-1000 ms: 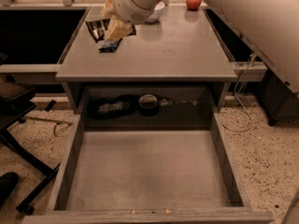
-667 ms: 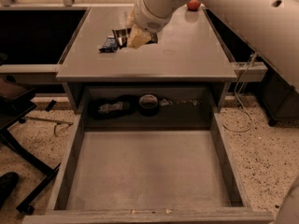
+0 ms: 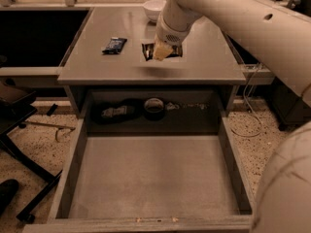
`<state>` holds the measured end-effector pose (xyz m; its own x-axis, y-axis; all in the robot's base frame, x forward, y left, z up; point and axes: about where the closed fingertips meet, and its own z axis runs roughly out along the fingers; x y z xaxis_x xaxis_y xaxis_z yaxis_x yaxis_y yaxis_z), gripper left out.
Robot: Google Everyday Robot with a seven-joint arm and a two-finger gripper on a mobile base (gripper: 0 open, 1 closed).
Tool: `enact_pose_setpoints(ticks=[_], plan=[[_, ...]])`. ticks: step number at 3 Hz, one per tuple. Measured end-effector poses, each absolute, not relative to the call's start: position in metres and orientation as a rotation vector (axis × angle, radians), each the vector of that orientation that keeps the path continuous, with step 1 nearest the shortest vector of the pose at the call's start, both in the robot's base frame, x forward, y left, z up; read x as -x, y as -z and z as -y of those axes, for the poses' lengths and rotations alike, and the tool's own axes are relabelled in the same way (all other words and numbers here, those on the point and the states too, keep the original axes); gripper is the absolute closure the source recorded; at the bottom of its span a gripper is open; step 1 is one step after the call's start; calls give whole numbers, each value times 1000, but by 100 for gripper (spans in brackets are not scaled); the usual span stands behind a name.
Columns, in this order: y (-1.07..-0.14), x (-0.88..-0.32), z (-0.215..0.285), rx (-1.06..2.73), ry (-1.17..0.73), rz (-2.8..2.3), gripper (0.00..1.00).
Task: Pick rxbar chocolate from top drawer and place on counter
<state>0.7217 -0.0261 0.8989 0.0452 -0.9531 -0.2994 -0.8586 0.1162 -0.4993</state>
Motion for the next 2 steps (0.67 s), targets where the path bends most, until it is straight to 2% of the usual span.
enact_pose_setpoints(ticks=[2], plan=[[-859, -751, 38, 1760, 129, -1973, 100]])
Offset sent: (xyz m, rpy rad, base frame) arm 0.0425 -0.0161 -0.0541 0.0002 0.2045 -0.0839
